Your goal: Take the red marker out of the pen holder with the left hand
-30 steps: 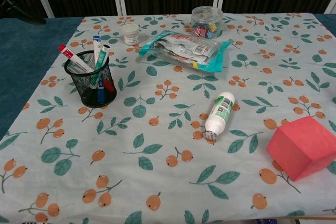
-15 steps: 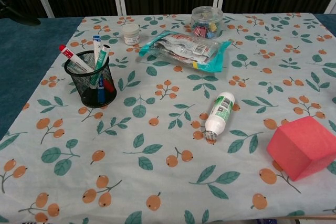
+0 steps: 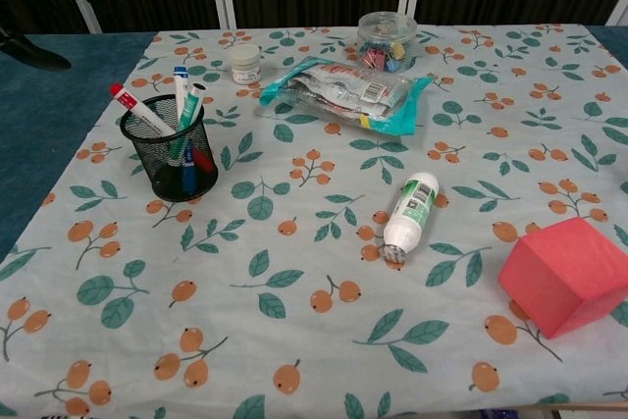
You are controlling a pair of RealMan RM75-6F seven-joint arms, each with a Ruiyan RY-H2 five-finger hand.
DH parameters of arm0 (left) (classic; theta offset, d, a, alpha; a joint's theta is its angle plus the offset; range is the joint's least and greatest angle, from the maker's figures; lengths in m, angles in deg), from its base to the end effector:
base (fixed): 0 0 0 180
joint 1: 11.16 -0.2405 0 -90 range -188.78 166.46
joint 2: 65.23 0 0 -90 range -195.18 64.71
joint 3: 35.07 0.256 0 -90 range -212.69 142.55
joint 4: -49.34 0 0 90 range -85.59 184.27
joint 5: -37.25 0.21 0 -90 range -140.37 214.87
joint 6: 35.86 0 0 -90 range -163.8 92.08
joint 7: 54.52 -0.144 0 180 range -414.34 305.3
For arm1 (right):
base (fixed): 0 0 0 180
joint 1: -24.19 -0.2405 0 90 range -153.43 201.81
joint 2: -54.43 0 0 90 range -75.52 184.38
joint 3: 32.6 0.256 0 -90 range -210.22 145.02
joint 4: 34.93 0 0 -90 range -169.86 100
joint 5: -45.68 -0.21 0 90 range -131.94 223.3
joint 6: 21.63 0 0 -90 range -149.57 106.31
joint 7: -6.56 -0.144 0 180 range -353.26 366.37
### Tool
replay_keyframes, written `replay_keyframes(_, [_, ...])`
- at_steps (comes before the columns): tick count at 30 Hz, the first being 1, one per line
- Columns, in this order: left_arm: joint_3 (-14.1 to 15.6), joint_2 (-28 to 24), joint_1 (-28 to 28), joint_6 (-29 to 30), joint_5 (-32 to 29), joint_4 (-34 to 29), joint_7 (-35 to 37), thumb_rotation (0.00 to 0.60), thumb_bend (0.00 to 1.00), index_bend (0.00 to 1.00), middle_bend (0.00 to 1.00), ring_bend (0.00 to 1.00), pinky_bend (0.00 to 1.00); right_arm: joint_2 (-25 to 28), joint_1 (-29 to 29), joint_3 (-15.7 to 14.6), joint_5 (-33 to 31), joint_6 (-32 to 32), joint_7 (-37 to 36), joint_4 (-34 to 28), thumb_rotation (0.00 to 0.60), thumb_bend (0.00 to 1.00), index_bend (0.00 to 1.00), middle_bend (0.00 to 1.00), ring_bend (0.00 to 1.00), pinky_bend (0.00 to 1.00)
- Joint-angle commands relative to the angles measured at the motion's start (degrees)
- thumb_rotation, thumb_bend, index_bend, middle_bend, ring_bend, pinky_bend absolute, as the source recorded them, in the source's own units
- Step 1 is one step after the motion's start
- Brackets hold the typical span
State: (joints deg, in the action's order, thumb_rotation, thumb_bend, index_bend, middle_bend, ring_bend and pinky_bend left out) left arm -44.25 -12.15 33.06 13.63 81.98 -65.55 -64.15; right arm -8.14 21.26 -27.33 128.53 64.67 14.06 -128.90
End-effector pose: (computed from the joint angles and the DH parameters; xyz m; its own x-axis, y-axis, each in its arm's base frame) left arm -0.1522 0.3228 0.1266 0.2440 0.4273 0.8705 0.9695 -0.1305 -0.2077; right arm -0.3158 -0.1786 0.1768 0.5055 0.0379 0.8620 -0.8615 0.0763 0.5019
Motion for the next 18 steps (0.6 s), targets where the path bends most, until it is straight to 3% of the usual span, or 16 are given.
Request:
replay_keyframes(1, [1.0, 1.27, -0.41, 0.72, 0.38, 1.51, -0.73, 0.6, 0.22, 0.15, 0.16, 0.02, 0.13, -0.02, -0.01, 0.02, -0.17, -0.13, -0.12, 0.12, 0.6, 0.01, 0.07, 0.09, 0.16, 0.17])
replay_keyframes(9, [2.9, 5.77, 0.29, 2.86, -0.77, 7.01, -5.56, 0.6, 0.22, 0.2, 0.22, 0.02, 0.13, -0.2, -0.14, -0.01, -1.01, -1.02, -0.23, 1.17, 0.6, 0.01, 0.07, 0.09, 0.16, 0.17])
replay_keyframes(18, [3.13, 11.33, 2.79, 5.19, -4.9, 10.08, -11.68, 0.6, 0.24, 0.28, 0.29, 0.03, 0.16, -0.69, -0.37, 0.15, -1.99, -1.76, 0.47, 2.07, 0.6, 0.01, 0.07, 0.09, 0.16, 0.17])
